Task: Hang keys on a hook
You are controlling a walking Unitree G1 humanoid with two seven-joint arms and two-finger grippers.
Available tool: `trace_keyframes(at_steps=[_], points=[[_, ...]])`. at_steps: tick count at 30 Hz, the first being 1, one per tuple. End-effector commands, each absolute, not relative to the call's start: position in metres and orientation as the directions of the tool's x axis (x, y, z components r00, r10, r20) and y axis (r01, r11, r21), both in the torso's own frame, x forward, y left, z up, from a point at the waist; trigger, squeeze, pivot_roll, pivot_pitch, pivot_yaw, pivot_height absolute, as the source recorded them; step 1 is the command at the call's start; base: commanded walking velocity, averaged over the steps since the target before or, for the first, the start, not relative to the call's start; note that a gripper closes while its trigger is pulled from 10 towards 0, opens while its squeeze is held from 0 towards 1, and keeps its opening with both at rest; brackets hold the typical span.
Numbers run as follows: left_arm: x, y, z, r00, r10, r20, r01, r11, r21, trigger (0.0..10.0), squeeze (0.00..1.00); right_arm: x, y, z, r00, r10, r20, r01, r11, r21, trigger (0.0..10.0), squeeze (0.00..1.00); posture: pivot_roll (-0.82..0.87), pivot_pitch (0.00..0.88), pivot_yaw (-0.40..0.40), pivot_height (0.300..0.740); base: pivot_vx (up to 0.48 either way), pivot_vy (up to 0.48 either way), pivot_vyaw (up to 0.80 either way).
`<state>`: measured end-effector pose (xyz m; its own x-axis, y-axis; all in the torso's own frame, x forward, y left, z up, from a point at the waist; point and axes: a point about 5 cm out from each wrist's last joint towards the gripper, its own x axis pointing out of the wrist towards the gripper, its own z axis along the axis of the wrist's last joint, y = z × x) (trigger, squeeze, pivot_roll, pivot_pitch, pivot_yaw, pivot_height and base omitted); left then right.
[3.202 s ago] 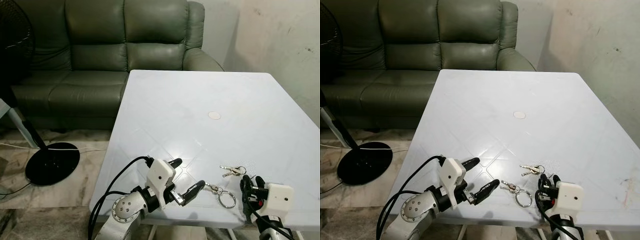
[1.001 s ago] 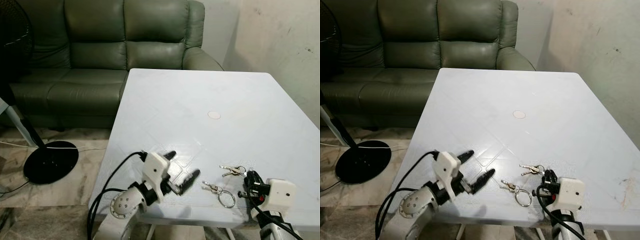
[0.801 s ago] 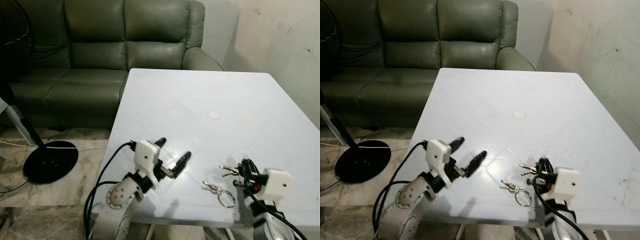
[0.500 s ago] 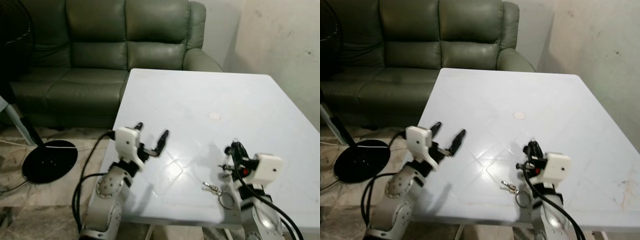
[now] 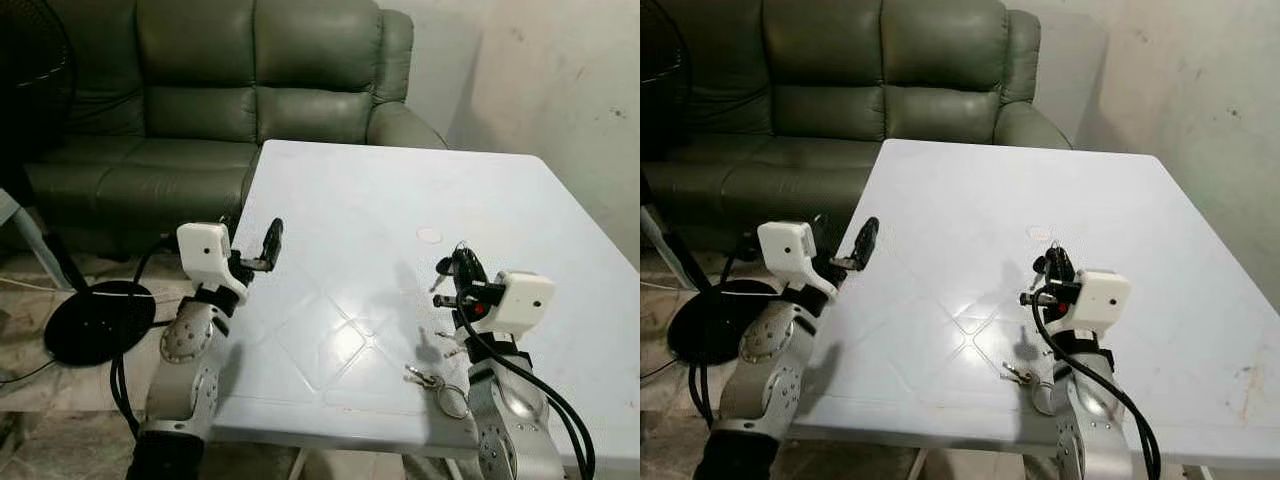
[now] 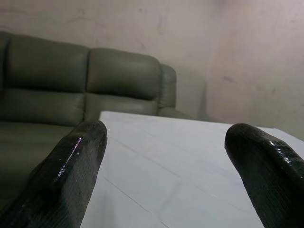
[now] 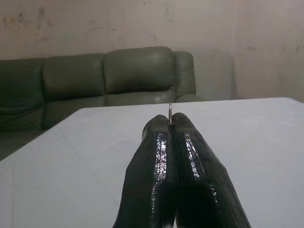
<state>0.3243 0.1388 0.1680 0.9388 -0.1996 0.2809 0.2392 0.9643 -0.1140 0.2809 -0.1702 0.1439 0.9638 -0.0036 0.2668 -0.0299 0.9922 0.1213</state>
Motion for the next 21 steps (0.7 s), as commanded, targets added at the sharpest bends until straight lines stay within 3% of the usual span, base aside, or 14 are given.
trace_keyframes(at_steps=[1, 6, 21], points=[[0.326, 0.141, 0.171, 0.936, -0.186, 0.300, 0.231, 0.965, -0.125, 10.0, 0.00, 0.283, -0.176, 0.140, 0.974, -0.027, 0.226, 0.006, 0.996, 0.089, 10.0, 0.00, -0.01, 0.000, -0.047, 0.740, 0.000, 0.000, 0.00], [0.324, 0.140, 0.168, 0.936, -0.189, 0.297, 0.234, 0.964, -0.123, 10.0, 0.00, 0.284, -0.176, 0.138, 0.979, -0.043, 0.199, 0.030, 0.997, 0.066, 10.0, 0.00, -0.01, 0.000, -0.047, 0.740, 0.000, 0.000, 0.00], [0.336, 0.132, 0.171, 0.922, -0.244, 0.301, 0.288, 0.951, -0.110, 10.0, 0.00, 0.298, -0.177, 0.144, 0.982, -0.036, 0.187, 0.031, 0.999, 0.028, 10.0, 0.00, -0.02, 0.000, -0.050, 0.740, 0.000, 0.000, -0.71]])
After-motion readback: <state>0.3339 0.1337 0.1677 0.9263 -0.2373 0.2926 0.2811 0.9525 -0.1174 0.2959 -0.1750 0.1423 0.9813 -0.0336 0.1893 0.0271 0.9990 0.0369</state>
